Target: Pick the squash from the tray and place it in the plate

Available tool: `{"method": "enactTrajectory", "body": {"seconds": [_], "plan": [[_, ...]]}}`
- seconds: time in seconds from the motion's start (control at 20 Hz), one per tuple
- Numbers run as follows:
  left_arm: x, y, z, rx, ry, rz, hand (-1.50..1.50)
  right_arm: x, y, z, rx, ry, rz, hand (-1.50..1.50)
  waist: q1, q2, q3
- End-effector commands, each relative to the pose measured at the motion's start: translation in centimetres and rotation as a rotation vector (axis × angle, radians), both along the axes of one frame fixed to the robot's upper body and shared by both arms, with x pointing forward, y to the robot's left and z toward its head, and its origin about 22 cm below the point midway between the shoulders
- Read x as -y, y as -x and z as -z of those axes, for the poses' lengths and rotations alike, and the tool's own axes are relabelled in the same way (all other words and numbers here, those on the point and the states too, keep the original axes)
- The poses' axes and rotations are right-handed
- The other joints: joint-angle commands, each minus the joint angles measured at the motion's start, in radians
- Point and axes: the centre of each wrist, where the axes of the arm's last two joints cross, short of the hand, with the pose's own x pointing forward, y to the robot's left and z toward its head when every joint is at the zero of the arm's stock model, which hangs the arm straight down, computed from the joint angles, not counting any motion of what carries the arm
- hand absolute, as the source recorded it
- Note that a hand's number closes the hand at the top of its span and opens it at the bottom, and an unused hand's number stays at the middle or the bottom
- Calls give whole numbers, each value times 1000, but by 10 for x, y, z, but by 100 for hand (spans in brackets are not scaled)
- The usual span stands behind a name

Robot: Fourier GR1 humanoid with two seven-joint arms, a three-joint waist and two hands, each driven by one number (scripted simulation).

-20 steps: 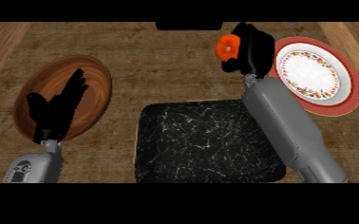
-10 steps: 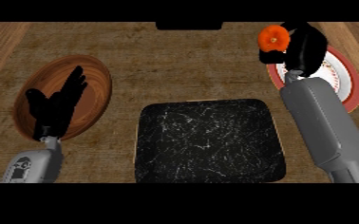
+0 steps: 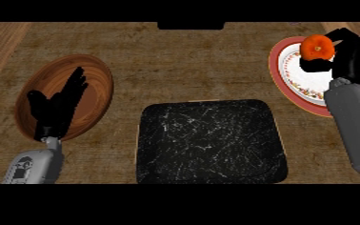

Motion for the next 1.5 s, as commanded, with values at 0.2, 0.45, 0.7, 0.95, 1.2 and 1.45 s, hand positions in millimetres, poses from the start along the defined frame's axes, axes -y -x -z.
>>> {"method": "enactTrajectory", "body": {"seconds": [0.2,0.45,0.7,0.95,1.2,1.45], "plan": [[5,3,-2,-7,-11,32,0,55,5,14,-139,-215,-22,150,20,5,2],[18,10,-12,11,9,28,0,70,26,53,-207,-229,-143,-150,17,2,2],[6,-4,-13,-3,6,13,0,80,14,23,7,-115,-194,-150,11,3,1],[10,16,7,-20,16,-9,0,68,7,1,292,-217,-402,-150,-5,-7,1],[1,6,-7,-3,3,-16,0,49,2,-7,346,-456,-360,-150,-19,-10,-1],[4,16,2,-7,-7,-18,0,79,14,-5,307,-712,-405,-150,-9,-6,0]]}}
